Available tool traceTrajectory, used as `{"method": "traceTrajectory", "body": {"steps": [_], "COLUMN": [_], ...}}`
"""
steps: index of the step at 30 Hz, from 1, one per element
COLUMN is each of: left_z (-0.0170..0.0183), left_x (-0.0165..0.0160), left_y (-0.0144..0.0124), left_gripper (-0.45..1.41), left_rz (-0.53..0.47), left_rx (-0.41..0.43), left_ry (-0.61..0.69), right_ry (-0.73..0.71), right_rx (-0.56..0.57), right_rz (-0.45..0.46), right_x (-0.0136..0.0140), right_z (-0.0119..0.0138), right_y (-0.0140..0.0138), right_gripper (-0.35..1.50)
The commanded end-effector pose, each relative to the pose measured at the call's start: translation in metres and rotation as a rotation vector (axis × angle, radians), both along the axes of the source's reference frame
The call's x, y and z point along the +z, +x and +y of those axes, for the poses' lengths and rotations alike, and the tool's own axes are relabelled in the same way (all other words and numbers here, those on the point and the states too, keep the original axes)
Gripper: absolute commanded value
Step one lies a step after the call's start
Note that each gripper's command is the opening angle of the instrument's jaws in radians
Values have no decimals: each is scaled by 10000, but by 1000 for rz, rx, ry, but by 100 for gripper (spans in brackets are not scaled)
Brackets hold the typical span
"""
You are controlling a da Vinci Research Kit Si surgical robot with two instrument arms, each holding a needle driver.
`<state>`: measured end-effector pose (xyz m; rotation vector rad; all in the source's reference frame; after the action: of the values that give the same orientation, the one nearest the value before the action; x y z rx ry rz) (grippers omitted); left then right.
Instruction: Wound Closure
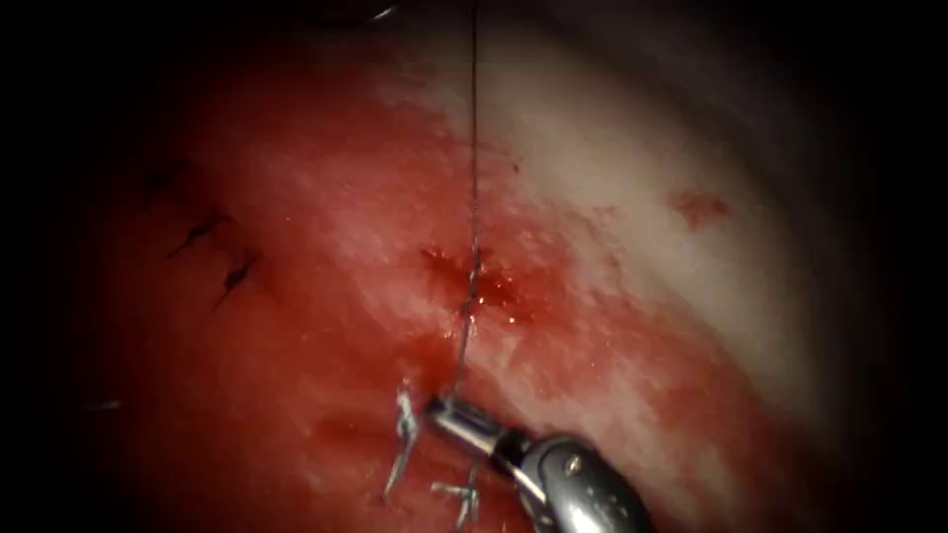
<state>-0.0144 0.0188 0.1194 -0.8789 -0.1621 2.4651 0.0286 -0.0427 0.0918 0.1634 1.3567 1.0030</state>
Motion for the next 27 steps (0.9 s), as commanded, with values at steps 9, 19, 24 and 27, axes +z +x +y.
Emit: {"method": "traceTrajectory", "body": {"steps": [9,19,24,27], "left_z": [7,3,1,-3], "left_x": [14,10,8,5], "left_y": [-2,-2,-1,2], "left_gripper": [-45,-45,-45,-45], "left_rz": [8,13,10,10], "left_rx": [-3,-6,-4,-2], "left_ry": [-14,-14,-12,-12], "right_ry": [7,15,19,16], "right_rx": [-16,-39,-42,-45], "right_rz": [-7,-11,-14,-12], "right_x": [11,16,14,15], "right_z": [-8,-8,-8,-12], "right_y": [9,7,-1,-3], "right_gripper": [-35,-35,-35,-35]}}
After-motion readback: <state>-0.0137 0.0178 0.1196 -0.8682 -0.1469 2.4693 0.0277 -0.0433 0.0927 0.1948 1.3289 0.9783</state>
